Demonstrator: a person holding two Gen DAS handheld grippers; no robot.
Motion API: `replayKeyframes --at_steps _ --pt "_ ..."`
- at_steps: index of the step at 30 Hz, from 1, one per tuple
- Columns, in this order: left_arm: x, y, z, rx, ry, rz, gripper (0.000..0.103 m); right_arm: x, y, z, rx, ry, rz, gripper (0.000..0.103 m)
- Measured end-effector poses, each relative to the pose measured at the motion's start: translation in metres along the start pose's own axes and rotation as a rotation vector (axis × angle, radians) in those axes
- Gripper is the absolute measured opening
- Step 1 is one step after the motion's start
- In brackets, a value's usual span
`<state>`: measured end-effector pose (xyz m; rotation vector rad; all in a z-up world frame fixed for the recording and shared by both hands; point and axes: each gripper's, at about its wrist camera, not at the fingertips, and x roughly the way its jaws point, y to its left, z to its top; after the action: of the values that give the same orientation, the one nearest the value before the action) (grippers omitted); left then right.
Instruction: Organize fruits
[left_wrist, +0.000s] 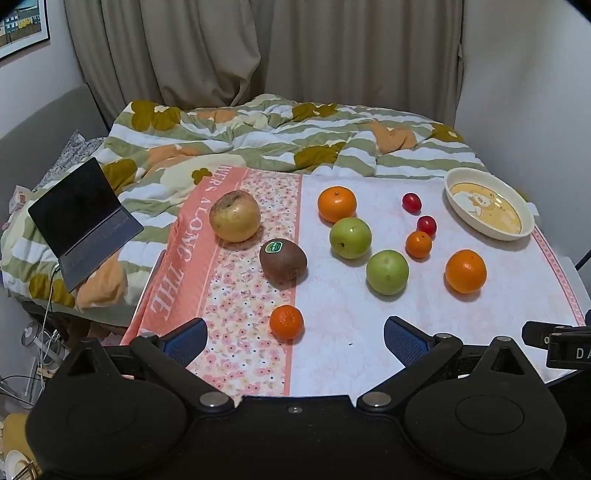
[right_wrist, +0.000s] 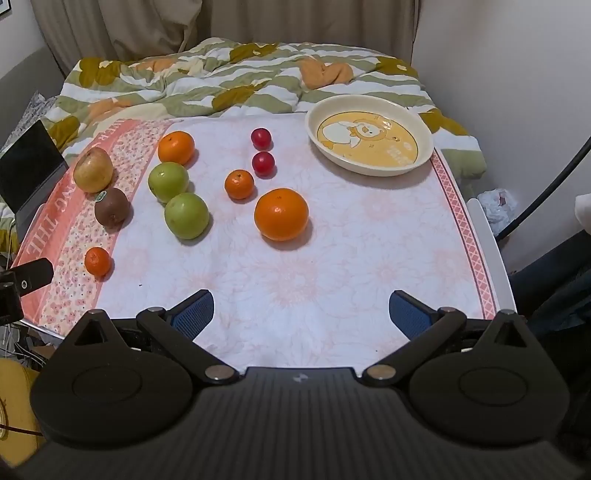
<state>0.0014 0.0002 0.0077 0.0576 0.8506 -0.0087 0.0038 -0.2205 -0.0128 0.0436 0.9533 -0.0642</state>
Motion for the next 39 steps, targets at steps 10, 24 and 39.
replayKeyframes --at_steps 10,24,39 --pt "0.001 0.001 0.0 -0.002 0.011 0.003 0.103 0.001 0.001 0.0 -0.003 0.002 -0.002 0.103" --pt "0.005 0.0 0.002 -0.005 0.017 0.009 0.103 0.004 0.001 0.001 0.0 0.007 0.0 0.103" --pt "0.005 0.0 0.003 -0.005 0.017 0.01 0.103 0.011 0.0 0.004 0.004 0.018 0.002 0.103"
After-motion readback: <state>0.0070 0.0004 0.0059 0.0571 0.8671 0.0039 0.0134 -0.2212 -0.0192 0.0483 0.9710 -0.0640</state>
